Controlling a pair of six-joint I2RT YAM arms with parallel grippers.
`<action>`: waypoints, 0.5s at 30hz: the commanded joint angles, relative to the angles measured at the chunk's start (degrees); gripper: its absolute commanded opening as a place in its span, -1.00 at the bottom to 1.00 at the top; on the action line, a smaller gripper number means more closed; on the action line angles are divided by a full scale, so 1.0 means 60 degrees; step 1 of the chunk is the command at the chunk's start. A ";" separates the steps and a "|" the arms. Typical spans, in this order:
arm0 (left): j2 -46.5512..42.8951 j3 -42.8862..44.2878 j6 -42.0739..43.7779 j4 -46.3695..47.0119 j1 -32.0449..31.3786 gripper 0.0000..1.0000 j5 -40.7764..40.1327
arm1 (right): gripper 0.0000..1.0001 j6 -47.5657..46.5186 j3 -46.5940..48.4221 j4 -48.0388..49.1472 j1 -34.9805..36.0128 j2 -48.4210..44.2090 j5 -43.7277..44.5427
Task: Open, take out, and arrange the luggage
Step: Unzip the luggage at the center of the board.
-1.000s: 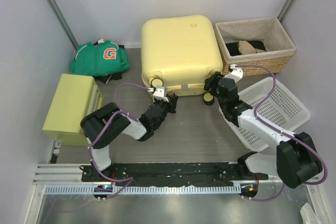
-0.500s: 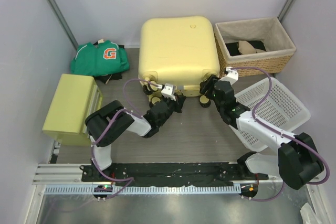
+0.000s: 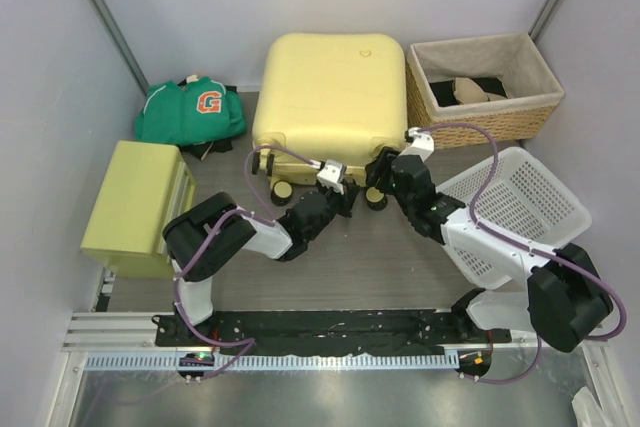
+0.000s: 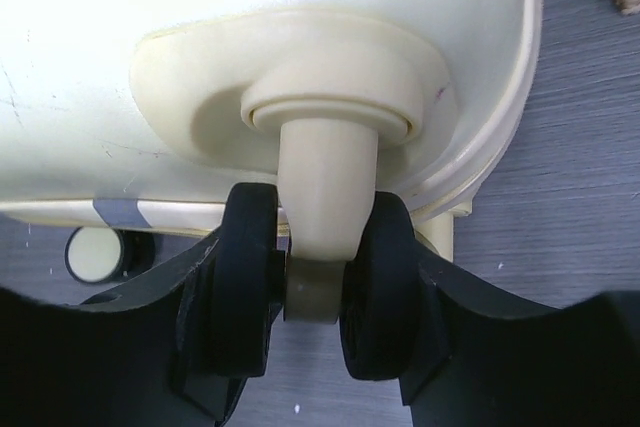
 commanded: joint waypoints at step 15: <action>-0.0423 0.0379 0.1323 -0.1595 -0.1470 -1.00 0.3155 | -0.98 -0.0999 0.1266 -0.1541 0.1124 0.0731 -0.4244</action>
